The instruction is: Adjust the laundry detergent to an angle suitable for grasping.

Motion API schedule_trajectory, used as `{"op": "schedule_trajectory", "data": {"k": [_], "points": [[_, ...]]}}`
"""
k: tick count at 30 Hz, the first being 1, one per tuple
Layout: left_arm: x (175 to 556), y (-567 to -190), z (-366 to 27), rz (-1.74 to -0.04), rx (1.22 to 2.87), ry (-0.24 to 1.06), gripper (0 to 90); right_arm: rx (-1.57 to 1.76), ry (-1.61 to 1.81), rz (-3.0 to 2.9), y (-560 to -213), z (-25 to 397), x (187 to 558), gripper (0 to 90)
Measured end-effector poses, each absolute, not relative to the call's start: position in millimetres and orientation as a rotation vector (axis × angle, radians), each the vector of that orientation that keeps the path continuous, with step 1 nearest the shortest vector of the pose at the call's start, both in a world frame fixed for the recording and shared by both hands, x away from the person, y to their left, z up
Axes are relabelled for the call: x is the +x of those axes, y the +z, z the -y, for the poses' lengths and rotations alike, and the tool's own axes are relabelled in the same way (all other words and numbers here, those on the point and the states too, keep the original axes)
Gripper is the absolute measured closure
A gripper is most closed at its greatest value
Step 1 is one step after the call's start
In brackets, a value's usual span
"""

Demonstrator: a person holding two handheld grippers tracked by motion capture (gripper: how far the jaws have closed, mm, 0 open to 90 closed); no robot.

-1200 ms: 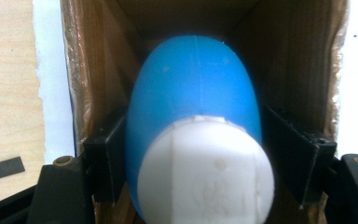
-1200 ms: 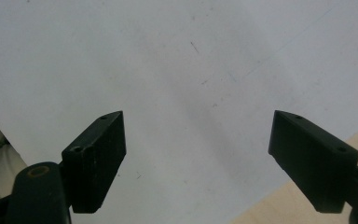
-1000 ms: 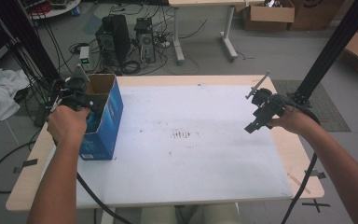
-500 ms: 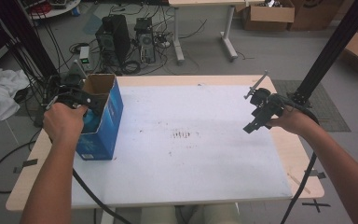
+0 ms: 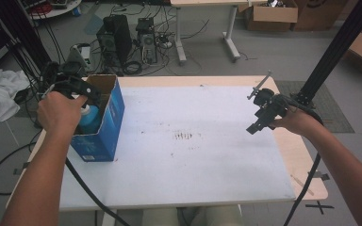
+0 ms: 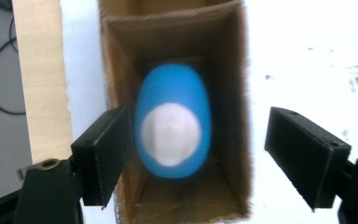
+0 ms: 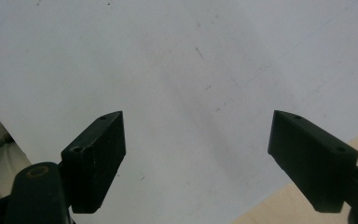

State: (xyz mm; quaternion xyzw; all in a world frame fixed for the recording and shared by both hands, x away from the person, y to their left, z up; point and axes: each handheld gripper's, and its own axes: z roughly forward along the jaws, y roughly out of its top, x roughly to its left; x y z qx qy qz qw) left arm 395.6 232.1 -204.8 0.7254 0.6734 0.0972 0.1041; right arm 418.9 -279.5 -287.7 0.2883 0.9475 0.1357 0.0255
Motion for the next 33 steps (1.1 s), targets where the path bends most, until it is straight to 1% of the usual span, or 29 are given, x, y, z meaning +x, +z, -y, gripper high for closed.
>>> {"op": "schedule_trajectory", "data": {"k": [4, 11, 17, 18, 25, 33], "points": [[395, -194, -219, -1.920, 2.172, 0.284, 22.6, 0.895, 0.417, -2.929, -287, 279, 419, 18.9], [394, -183, -203, -1.867, 2.193, 0.276, 22.6, 0.896, 0.426, -2.923, -286, 281, 418, 18.9], [392, -173, -184, -1.786, 2.218, 0.274, 20.0, 0.905, 0.427, -2.913, -284, 283, 417, 18.8], [391, -171, -176, -1.754, 2.235, 0.263, 19.6, 0.910, 0.423, -2.914, -285, 283, 417, 18.8], [392, -169, -153, -1.672, 2.298, 0.246, 18.6, 0.914, 0.425, -2.915, -285, 283, 417, 18.8], [394, -174, -116, -1.523, 2.401, 0.239, 18.5, 0.912, 0.438, -2.911, -283, 285, 417, 18.8]]}}
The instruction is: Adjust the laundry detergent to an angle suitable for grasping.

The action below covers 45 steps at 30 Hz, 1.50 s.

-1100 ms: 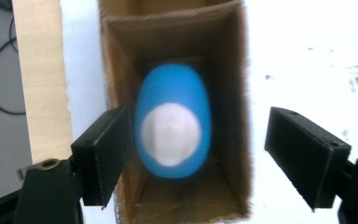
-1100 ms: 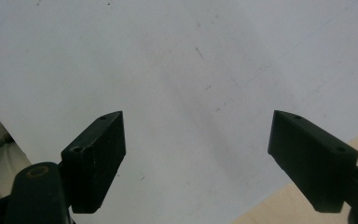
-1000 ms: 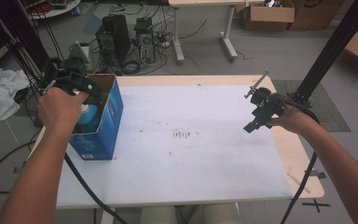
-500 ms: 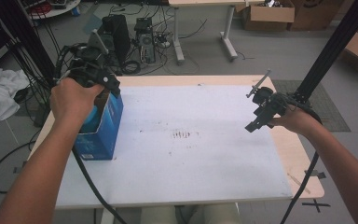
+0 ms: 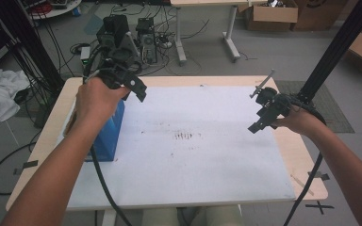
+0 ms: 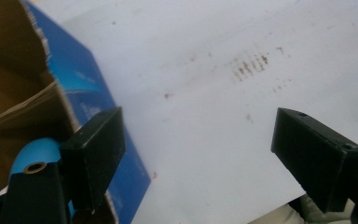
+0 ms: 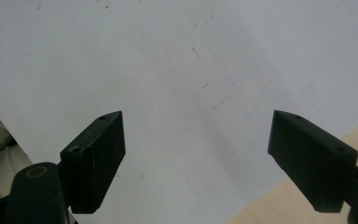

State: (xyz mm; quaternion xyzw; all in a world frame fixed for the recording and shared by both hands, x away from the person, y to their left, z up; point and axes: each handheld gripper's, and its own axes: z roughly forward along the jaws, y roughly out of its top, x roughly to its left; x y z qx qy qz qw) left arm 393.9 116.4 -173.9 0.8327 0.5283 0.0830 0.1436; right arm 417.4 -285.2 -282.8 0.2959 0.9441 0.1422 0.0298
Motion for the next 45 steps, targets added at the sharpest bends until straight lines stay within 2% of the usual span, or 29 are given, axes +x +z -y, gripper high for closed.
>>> {"op": "schedule_trajectory", "data": {"k": [14, 15, 23, 45], "points": [[397, -184, -72, -1.228, 2.521, 0.206, 18.5, 0.925, 0.442, -2.910, -283, 289, 417, 18.8], [397, -187, -66, -1.166, 2.549, 0.210, 18.6, 0.931, 0.450, -2.907, -282, 289, 417, 18.8], [399, -198, -47, -1.004, 2.671, 0.196, 19.0, 0.942, 0.443, -2.906, -280, 289, 420, 18.8], [410, -224, -15, -0.713, 2.829, 0.137, 19.9, 0.907, 0.426, -2.919, -280, 281, 423, 18.7]]}}
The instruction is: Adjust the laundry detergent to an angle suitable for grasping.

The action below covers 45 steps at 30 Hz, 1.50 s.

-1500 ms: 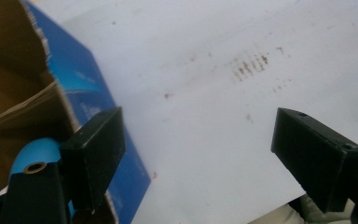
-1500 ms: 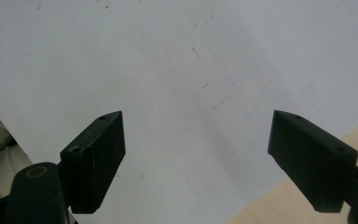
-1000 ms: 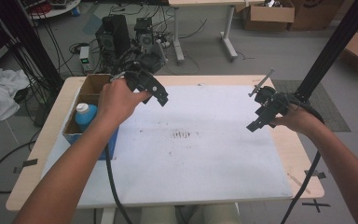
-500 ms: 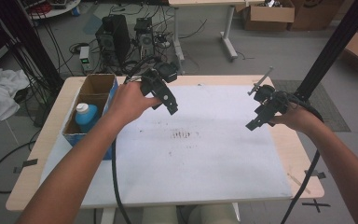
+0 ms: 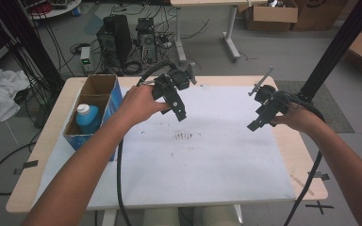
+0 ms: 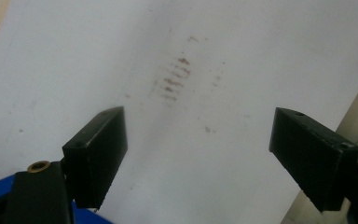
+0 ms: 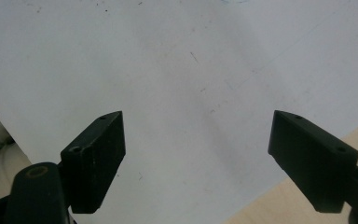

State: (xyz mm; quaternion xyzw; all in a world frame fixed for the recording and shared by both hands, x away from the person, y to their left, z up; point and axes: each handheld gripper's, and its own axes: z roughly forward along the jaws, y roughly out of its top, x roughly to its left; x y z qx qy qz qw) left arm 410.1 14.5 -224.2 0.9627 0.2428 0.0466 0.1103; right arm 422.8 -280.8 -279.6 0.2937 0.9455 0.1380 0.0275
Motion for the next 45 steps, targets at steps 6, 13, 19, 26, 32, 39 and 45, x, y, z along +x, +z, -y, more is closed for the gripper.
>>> {"op": "schedule_trajectory", "data": {"k": [6, 13, 19, 26, 32, 39, 45], "points": [[414, -230, -10, -0.684, 2.855, 0.144, 20.0, 0.900, 0.430, -2.921, -280, 282, 423, 18.7], [415, -232, -9, -0.697, 2.854, 0.135, 20.1, 0.898, 0.431, -2.919, -279, 282, 421, 18.7], [416, -236, -11, -0.703, 2.857, 0.127, 20.1, 0.894, 0.429, -2.927, -282, 281, 421, 18.7], [416, -235, -12, -0.714, 2.848, 0.125, 20.2, 0.898, 0.428, -2.931, -284, 280, 420, 18.8], [417, -235, -14, -0.715, 2.845, 0.124, 20.2, 0.902, 0.429, -2.929, -283, 280, 420, 18.8], [418, -235, -15, -0.722, 2.842, 0.125, 20.2, 0.902, 0.438, -2.928, -283, 281, 421, 18.8], [417, -235, -15, -0.729, 2.839, 0.123, 20.7, 0.912, 0.441, -2.927, -285, 282, 421, 18.7]]}}
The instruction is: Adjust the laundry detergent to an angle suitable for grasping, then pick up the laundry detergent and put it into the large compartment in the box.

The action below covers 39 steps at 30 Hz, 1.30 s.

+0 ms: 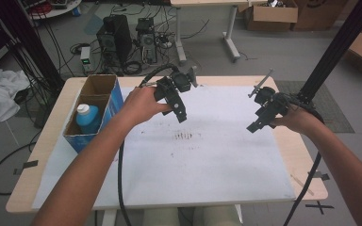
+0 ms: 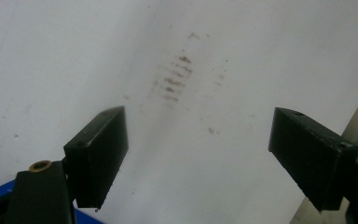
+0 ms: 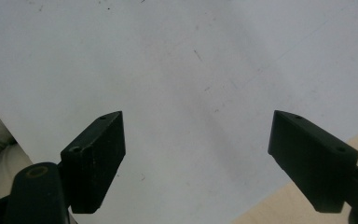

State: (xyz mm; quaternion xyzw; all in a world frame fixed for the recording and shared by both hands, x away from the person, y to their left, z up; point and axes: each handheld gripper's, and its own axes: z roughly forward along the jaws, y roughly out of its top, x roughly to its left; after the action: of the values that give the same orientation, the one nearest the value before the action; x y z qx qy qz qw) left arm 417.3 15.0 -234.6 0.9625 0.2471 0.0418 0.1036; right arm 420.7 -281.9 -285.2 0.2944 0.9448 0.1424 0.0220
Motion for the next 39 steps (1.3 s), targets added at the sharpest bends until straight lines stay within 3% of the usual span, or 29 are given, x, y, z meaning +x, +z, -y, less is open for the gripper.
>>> {"op": "schedule_trajectory", "data": {"k": [39], "points": [[411.6, -240.7, -13.6, -0.723, 2.852, 0.134, 20.8, 0.908, 0.437, -2.925, -281.4, 280.6, 416.5, 18.7]]}}
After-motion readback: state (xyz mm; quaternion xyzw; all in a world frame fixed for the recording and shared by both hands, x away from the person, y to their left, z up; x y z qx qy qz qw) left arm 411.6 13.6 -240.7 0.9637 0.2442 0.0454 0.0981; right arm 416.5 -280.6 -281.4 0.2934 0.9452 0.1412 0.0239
